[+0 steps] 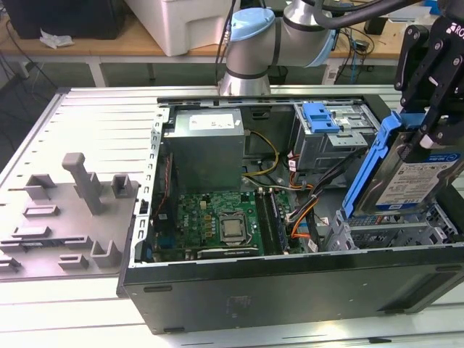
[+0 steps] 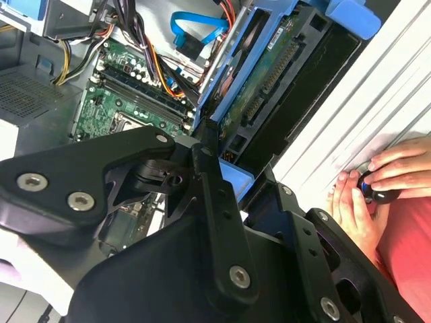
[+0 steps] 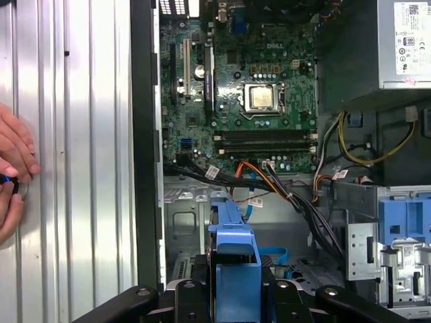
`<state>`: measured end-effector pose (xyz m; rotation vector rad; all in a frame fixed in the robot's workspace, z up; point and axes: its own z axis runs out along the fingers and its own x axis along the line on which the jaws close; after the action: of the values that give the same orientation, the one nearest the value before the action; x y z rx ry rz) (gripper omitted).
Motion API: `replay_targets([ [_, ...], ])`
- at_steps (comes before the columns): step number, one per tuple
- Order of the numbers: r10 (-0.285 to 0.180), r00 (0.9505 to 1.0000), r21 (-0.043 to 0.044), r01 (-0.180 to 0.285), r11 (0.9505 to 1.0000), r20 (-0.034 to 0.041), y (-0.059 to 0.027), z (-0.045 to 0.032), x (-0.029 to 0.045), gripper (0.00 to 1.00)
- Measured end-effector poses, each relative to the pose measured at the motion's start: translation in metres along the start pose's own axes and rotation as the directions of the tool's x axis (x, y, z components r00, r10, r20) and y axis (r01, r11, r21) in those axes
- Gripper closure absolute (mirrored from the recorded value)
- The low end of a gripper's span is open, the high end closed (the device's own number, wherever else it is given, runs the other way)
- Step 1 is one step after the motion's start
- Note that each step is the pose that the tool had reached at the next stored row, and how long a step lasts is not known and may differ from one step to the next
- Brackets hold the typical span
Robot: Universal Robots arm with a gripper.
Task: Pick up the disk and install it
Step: 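Insert the disk into the insertion slot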
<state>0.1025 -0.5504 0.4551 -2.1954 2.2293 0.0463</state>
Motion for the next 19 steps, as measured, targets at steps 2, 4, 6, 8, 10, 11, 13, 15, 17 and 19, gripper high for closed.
replay_targets([
  [2,0.009,1.0000,-0.0003,-0.009,1.0000,-0.0002,-0.0005,0.0008,0.0000,0.64],
  [4,0.009,1.0000,-0.0003,-0.009,1.0000,-0.0002,-0.0005,0.0017,0.0001,0.64],
  [6,0.009,1.0000,-0.0003,-0.009,1.0000,-0.0002,-0.0005,0.0020,0.0001,0.64],
  [8,0.009,1.0000,-0.0003,-0.009,1.0000,-0.0003,-0.0005,0.0026,0.0001,0.64],
  [10,0.009,1.0000,-0.0003,-0.009,1.0000,-0.0002,-0.0005,0.0030,0.0002,0.64],
  [11,0.009,1.0000,-0.0003,-0.009,1.0000,-0.0002,-0.0005,0.0031,0.0001,0.64],
  [13,0.009,1.0000,-0.0003,-0.009,1.0000,-0.0003,-0.0005,0.0036,0.0002,0.64],
  [15,0.009,1.0000,-0.0003,-0.009,1.0000,-0.0002,-0.0006,0.0040,0.0002,0.64],
  [17,0.009,1.0000,-0.0003,-0.009,1.0000,-0.0002,-0.0006,0.0043,0.0002,0.64],
  [19,0.009,1.0000,-0.0003,-0.009,1.0000,-0.0002,-0.0006,0.0046,0.0002,0.64],
])
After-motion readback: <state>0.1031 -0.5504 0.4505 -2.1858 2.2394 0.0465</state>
